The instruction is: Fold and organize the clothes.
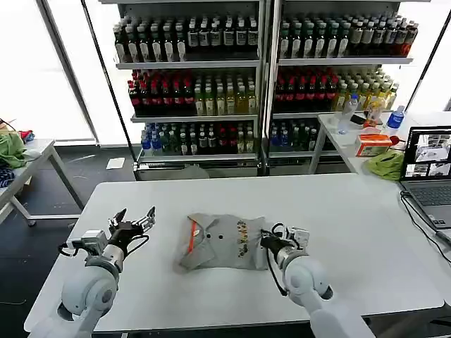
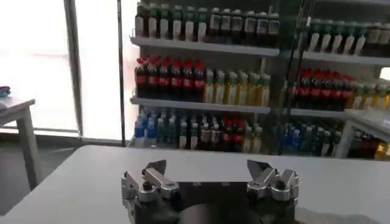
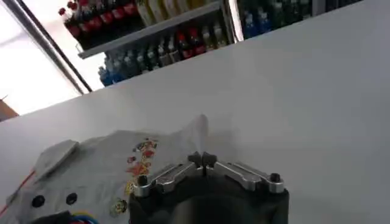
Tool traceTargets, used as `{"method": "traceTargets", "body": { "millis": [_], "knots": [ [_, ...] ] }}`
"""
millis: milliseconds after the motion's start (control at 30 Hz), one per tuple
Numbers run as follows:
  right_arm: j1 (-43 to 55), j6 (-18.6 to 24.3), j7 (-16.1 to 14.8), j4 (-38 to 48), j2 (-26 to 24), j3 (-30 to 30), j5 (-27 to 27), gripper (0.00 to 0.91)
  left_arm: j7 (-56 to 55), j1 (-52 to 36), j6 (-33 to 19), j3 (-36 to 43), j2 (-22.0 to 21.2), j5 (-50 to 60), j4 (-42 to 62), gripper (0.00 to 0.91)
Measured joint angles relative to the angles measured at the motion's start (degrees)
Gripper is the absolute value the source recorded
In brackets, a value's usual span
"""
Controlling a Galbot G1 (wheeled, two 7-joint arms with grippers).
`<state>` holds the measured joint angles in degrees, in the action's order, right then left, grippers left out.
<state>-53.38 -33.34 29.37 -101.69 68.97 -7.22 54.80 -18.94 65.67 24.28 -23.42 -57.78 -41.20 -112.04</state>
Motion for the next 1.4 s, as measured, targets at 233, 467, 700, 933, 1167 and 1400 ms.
{"method": "traceTargets", "body": {
  "millis": [233,467,700,933,1167,1400],
  "knots": [
    [1.2,0.0,-1.3,1.2,-2.3,-1.5,-0.3,0.0,0.1,0.0,0.0,0.2,-0.3,0.1,0.0,0.907],
    [3.1,0.0,-2.7,4.0,-2.3,-2.0,-2.4,0.907,0.1,0.4,0.2,0.1,-0.5,0.1,-0.1,0.907],
    [2.9,0.1,-3.4,4.1,-2.3,-3.3,-5.6,0.907,0.2,0.8,0.2,-0.2,-0.5,0.1,-0.2,0.907],
    [0.4,0.0,-2.9,-2.1,-2.5,-4.3,-6.0,0.907,0.2,1.0,0.5,0.5,-1.2,0.1,-1.0,0.907],
    [-3.3,-0.1,-1.9,-9.3,-3.9,-3.8,-3.1,0.907,0.2,1.5,0.7,0.3,-1.4,0.1,-1.9,0.907],
    [-7.6,-0.1,-1.4,-12.1,-5.1,-3.2,-1.2,0.907,0.5,2.8,0.5,-0.5,-2.4,0.7,-2.8,0.907]
  ]
}}
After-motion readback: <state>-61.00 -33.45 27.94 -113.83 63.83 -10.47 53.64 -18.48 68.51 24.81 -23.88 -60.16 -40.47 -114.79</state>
